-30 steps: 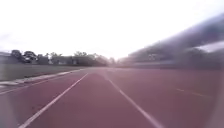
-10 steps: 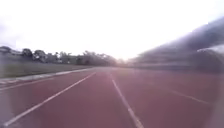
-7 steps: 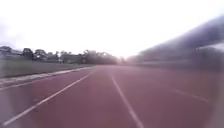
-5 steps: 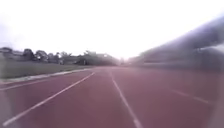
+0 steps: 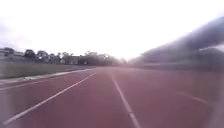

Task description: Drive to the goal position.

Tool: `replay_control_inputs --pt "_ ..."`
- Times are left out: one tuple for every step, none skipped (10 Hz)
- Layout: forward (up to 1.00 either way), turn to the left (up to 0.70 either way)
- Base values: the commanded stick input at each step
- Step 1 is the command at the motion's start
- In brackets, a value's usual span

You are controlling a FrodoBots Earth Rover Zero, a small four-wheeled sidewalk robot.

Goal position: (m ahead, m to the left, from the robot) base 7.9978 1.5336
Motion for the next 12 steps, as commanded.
replay_control_inputs --pt "0.70 0.00" --pt "0.70 0.00" --pt "0.70 0.00" --pt "0.70 0.00" --pt "0.70 0.00" --pt "0.70 0.00" --pt "0.70 0.00" --pt "0.70 0.00" --pt "0.70 0.00" --pt "0.70 0.00" --pt "0.70 0.00" --pt "0.70 0.00"
